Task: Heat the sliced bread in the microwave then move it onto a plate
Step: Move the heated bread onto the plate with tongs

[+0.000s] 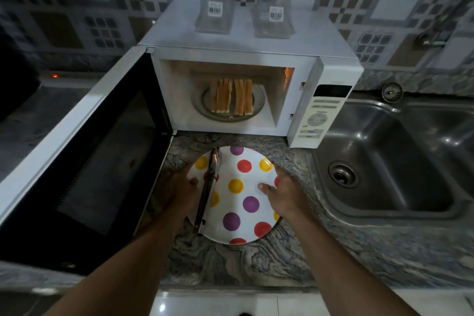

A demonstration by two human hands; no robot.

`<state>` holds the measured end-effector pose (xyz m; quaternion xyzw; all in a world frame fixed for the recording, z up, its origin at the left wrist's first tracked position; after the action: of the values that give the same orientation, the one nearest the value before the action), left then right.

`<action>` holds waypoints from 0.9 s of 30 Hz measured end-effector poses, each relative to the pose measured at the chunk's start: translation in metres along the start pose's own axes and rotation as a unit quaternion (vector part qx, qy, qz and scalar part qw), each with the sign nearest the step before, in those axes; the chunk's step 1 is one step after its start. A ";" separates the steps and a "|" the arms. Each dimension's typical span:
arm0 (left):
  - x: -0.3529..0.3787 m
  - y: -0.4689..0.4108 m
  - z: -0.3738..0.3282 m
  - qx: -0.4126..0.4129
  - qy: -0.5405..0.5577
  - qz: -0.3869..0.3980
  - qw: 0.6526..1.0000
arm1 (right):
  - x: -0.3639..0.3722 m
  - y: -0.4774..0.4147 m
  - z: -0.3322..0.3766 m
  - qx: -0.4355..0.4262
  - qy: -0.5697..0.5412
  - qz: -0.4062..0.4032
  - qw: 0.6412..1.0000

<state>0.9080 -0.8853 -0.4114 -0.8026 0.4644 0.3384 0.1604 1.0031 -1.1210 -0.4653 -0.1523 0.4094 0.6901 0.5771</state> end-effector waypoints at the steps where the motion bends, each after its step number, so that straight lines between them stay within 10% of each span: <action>1: 0.002 -0.001 0.002 -0.004 -0.014 -0.003 1.000 | -0.002 0.004 0.004 0.001 0.015 0.001 1.000; 27: -0.004 -0.008 0.011 0.024 -0.102 0.006 0.994 | -0.018 0.045 0.035 0.048 0.129 -0.036 0.990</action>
<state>0.9093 -0.8718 -0.4172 -0.7568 0.4586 0.4084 0.2240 0.9760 -1.1066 -0.4138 -0.2271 0.5070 0.6229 0.5509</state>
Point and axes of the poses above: each hand's wrist, its own y-axis away from the middle knuckle, its own x-axis out of the palm, z = x × y, the point moved 1 cm from there along -y, towards the middle knuckle, and after that the axes turned 13 degrees about x, right-handed, at the moved point
